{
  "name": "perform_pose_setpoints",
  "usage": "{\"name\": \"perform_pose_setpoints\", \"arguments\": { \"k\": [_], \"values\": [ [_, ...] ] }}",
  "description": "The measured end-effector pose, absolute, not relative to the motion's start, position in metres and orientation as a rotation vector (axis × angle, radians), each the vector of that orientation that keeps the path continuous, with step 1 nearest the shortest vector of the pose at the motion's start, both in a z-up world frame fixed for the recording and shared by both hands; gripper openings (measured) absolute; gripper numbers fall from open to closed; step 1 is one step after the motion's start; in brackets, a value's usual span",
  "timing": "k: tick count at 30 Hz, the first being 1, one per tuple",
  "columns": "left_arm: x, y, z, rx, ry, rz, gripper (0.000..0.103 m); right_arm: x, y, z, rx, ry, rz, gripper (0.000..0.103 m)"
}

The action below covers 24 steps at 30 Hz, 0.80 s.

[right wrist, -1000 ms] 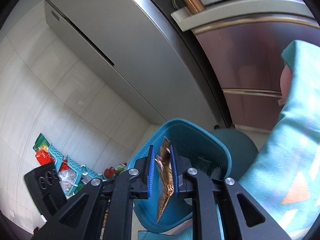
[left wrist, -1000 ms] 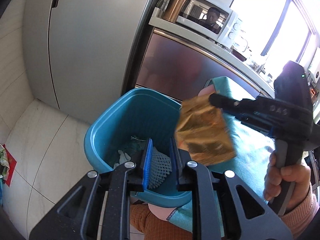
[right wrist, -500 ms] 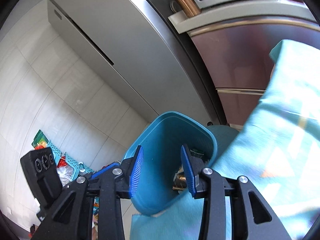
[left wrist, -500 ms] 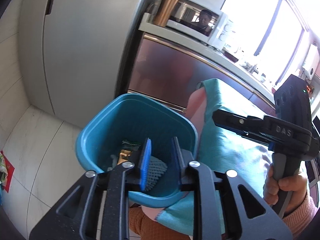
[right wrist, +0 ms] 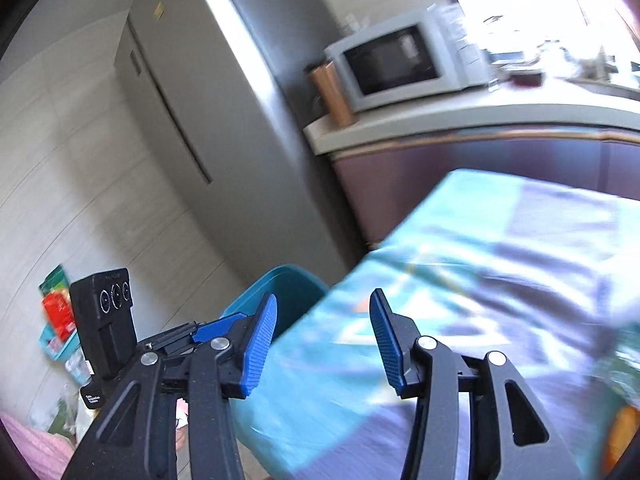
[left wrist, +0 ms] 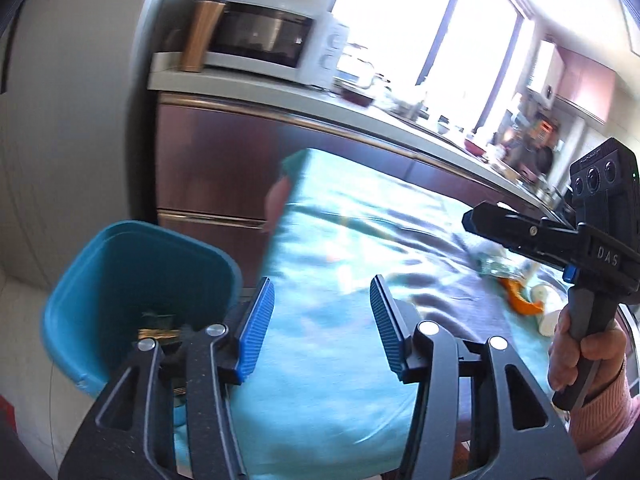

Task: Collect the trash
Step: 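Return both tools to the table and grasp the paper cup with the right tool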

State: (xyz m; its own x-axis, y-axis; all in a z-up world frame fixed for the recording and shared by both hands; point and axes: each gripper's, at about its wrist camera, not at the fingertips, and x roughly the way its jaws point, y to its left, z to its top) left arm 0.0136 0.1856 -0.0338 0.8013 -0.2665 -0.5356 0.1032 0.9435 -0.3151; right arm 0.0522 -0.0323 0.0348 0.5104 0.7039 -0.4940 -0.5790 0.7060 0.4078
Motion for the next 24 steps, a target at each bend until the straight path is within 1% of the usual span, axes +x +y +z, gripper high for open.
{"name": "perform_pose_setpoints", "arguments": {
  "k": [12,14,17,18,20,23,24],
  "values": [
    [0.05,0.042,-0.031,-0.129,0.663,-0.476,0.051,0.015,-0.198,0.042,0.271,0.577,0.387,0.054],
    [0.054,0.023,-0.03,-0.109,0.667,-0.513,0.052,0.013,-0.22,0.042,0.285,0.559,0.331,0.059],
    [0.06,-0.007,-0.028,-0.075,0.664,-0.563,0.054,0.013,-0.246,0.038,0.307,0.545,0.258,0.061],
    [0.062,-0.016,-0.028,-0.065,0.664,-0.574,0.056,0.015,-0.254,0.037,0.313,0.544,0.239,0.063],
    [0.068,-0.031,-0.027,-0.055,0.672,-0.609,0.057,0.019,-0.264,0.032,0.307,0.555,0.207,0.071],
    [0.078,-0.053,-0.028,-0.036,0.688,-0.637,0.059,0.029,-0.276,0.022,0.305,0.583,0.184,0.074],
    [0.081,-0.059,-0.028,-0.03,0.694,-0.64,0.061,0.034,-0.278,0.017,0.304,0.599,0.182,0.075]
  ]
}}
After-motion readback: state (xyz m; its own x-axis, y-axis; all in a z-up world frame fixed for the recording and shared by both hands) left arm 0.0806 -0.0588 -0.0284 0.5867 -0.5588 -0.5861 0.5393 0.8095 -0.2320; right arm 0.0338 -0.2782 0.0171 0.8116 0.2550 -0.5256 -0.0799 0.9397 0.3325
